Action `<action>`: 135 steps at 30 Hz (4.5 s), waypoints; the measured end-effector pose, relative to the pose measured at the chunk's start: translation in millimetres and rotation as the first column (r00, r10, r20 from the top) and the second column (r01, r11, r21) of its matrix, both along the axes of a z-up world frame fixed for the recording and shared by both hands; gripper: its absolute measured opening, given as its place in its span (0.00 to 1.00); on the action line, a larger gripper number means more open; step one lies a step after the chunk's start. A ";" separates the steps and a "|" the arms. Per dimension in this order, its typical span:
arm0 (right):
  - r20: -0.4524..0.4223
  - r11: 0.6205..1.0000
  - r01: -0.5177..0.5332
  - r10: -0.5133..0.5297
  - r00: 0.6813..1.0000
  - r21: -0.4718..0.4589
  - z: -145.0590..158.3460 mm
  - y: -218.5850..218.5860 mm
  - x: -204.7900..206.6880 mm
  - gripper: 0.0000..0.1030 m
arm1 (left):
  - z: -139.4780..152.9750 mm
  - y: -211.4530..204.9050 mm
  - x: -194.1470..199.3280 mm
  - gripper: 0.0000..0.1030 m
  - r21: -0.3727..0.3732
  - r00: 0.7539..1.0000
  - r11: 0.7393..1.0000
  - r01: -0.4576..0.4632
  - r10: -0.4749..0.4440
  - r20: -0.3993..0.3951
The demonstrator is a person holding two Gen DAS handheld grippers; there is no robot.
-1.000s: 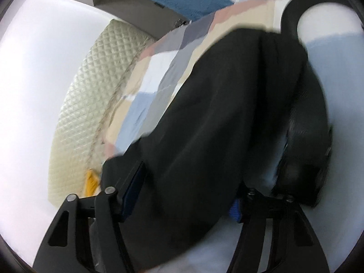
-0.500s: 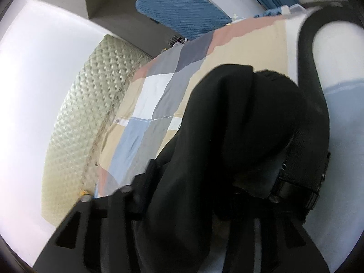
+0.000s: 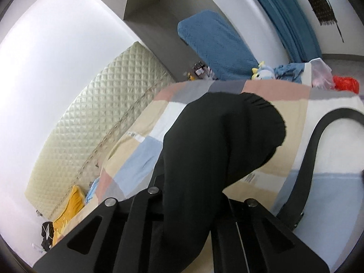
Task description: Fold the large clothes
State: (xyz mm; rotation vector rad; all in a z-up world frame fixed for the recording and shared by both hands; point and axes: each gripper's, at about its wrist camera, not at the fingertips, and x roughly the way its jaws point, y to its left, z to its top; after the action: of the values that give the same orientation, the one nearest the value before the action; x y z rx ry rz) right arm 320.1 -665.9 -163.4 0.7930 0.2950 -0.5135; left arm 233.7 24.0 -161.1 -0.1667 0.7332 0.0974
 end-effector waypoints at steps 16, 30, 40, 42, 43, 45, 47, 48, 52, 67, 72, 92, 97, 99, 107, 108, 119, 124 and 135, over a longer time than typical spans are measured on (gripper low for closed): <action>-0.035 0.991 -0.051 0.046 0.998 -0.128 78.6 14.3 -4.0 0.08 | 13.5 5.7 -0.2 0.99 0.230 0.999 0.973 -0.031 0.025 0.030; -0.124 0.839 -0.247 0.213 0.969 -0.486 226.8 187.8 9.7 0.08 | 49.8 20.2 -35.6 0.99 0.179 0.987 0.983 -0.027 -0.002 0.159; -0.195 0.651 -0.413 0.382 0.903 -0.637 262.5 367.4 42.9 0.11 | 64.2 45.8 -38.0 0.99 0.190 0.969 0.977 -0.098 0.050 0.242; -0.193 0.625 -0.446 0.431 0.881 -0.640 259.2 402.5 47.1 0.11 | 62.2 56.9 -36.6 0.99 0.172 0.970 0.980 -0.102 0.059 0.236; -0.195 0.613 -0.463 0.454 0.870 -0.640 255.7 419.9 49.2 0.12 | 60.9 62.2 -36.7 0.99 0.162 0.970 0.981 -0.108 0.068 0.234; -0.210 0.574 -0.515 0.513 0.832 -0.637 247.1 458.3 55.8 0.12 | 58.6 70.8 -36.7 0.99 0.150 0.970 0.982 -0.117 0.080 0.231; -0.236 0.520 -0.567 0.568 0.788 -0.639 232.2 498.1 60.8 0.12 | 58.6 79.3 -39.2 0.99 0.139 0.967 0.982 -0.129 0.094 0.236; -0.250 0.493 -0.593 0.596 0.763 -0.637 222.6 518.8 63.7 0.12 | 58.8 83.3 -40.3 0.99 0.131 0.966 0.983 -0.131 0.097 0.241; -0.258 0.455 -0.682 0.690 0.676 -0.573 176.5 575.2 72.3 0.12 | 58.6 97.8 -45.4 0.99 0.103 0.953 0.981 -0.162 0.129 0.276; -0.230 0.492 -0.818 0.794 0.562 -0.298 10.3 673.0 86.9 0.15 | 40.5 132.0 -31.6 0.99 0.094 0.952 0.971 -0.220 0.193 0.236; -0.299 0.462 -0.846 0.795 0.528 -0.266 -30.4 699.5 90.7 0.15 | 36.1 145.5 -30.1 0.99 0.043 0.948 0.968 -0.247 0.232 0.217; -0.346 0.316 -0.930 0.865 0.363 -0.186 -33.9 705.7 60.7 0.79 | 19.1 148.1 -12.5 0.99 0.027 0.961 0.973 -0.228 0.221 0.163; -0.334 0.358 -0.895 0.837 0.434 -0.266 2.3 676.9 45.7 0.79 | 21.9 147.6 -11.6 0.99 -0.001 0.966 0.979 -0.202 0.199 0.163; -0.347 0.366 -0.877 0.815 0.463 -0.311 14.2 663.8 41.3 0.79 | 23.1 147.0 -10.6 0.99 0.008 0.965 0.978 -0.208 0.204 0.166; -0.322 0.425 -0.803 0.757 0.569 -0.418 69.6 606.9 6.7 0.79 | 22.2 143.7 -8.6 0.99 0.020 0.979 0.985 -0.172 0.169 0.116; -0.316 0.430 -0.791 0.749 0.582 -0.436 77.7 599.2 -0.2 0.79 | 21.8 143.8 -9.6 0.99 0.011 0.980 0.986 -0.165 0.163 0.111; -0.234 0.540 -0.718 0.702 0.672 -0.439 118.0 528.1 -83.7 0.79 | 32.6 118.0 -26.6 0.99 0.016 0.990 0.998 -0.067 0.065 0.123; -0.254 0.524 -0.719 0.698 0.670 -0.458 114.0 510.2 -115.0 0.79 | 36.0 102.6 -39.8 0.99 0.046 0.991 0.999 -0.024 0.018 0.131; -0.238 0.563 -0.712 0.689 0.685 -0.420 82.5 461.7 -178.9 0.79 | 44.6 64.2 -60.8 0.99 0.091 0.984 0.994 0.057 -0.071 0.163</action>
State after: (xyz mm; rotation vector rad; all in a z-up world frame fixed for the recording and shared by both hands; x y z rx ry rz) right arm 141.2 -204.2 -80.9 0.1138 0.4758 0.1759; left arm 172.9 88.2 -116.5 -0.0681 0.5668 0.0530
